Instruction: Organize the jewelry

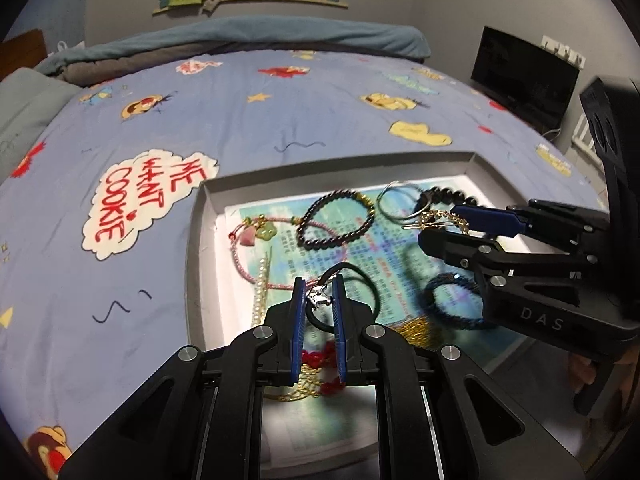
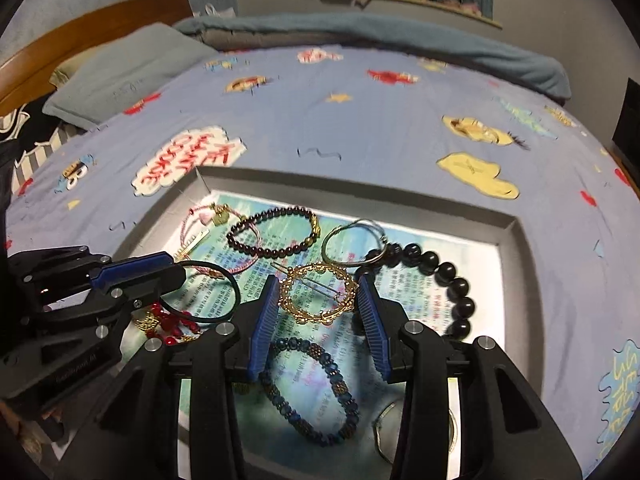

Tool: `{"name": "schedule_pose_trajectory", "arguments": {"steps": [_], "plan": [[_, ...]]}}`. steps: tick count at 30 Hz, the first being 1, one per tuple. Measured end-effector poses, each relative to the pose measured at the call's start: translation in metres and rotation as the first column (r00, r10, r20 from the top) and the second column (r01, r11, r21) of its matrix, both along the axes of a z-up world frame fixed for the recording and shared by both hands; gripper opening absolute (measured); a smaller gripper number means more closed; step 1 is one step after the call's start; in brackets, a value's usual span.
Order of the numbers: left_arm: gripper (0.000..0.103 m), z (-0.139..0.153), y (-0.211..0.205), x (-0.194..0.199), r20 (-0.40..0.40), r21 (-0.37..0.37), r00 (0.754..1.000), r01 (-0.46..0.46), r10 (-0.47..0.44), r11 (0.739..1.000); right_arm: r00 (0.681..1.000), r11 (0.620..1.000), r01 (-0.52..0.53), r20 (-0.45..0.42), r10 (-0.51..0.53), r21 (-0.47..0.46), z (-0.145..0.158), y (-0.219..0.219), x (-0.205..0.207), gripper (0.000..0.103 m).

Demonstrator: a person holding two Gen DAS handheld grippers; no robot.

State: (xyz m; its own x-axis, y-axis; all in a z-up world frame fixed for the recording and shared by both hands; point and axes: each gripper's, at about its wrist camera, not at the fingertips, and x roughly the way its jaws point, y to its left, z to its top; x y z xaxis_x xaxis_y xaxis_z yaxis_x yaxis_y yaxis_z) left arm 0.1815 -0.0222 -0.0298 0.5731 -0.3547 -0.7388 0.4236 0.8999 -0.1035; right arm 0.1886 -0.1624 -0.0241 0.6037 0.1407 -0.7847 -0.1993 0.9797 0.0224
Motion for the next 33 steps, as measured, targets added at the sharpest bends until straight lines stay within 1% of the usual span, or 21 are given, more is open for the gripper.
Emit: {"name": "schedule_pose_trajectory", "arguments": {"steps": [3, 8, 14, 20, 22, 23, 30, 33], "plan": [[0.014, -0.005, 0.001, 0.002, -0.009, 0.005, 1.000, 0.000, 0.000, 1.000, 0.999, 1.000, -0.015, -0.041, 0.015, 0.001, -0.009, 0.004, 0.007, 0.041], [0.014, -0.009, 0.002, 0.005, -0.020, 0.001, 1.000, -0.010, 0.010, 1.000, 0.999, 1.000, -0.014, -0.051, 0.015, 0.003, -0.014, 0.007, 0.007, 0.041], [0.014, -0.013, 0.000, 0.007, -0.026, 0.019, 1.000, -0.013, 0.013, 1.000, 0.998, 1.000, -0.017, -0.054, 0.016, -0.006, -0.014, 0.008, 0.009, 0.041], [0.022, -0.009, 0.000, 0.002, -0.018, 0.021, 1.000, -0.015, 0.015, 1.000, 0.999, 1.000, -0.001, -0.051, 0.001, 0.008, -0.012, 0.003, 0.006, 0.042], [0.030, -0.004, 0.003, -0.003, -0.005, 0.024, 1.000, -0.021, 0.021, 0.999, 0.999, 1.000, 0.007, -0.046, -0.006, 0.022, -0.009, -0.001, 0.000, 0.042], [0.031, -0.002, 0.004, -0.004, 0.000, 0.023, 1.000, -0.022, 0.022, 1.000, 0.999, 0.999, 0.011, -0.040, -0.010, 0.031, -0.006, -0.004, -0.004, 0.042], [0.032, 0.013, 0.014, -0.027, 0.022, -0.004, 0.999, -0.028, 0.028, 1.000, 0.999, 0.998, 0.032, 0.015, -0.033, 0.062, 0.014, -0.020, -0.040, 0.042], [0.032, 0.021, 0.017, -0.041, 0.040, 0.003, 0.999, -0.030, 0.030, 1.000, 0.998, 0.997, 0.040, 0.045, -0.043, 0.059, 0.024, -0.029, -0.059, 0.042]]}}
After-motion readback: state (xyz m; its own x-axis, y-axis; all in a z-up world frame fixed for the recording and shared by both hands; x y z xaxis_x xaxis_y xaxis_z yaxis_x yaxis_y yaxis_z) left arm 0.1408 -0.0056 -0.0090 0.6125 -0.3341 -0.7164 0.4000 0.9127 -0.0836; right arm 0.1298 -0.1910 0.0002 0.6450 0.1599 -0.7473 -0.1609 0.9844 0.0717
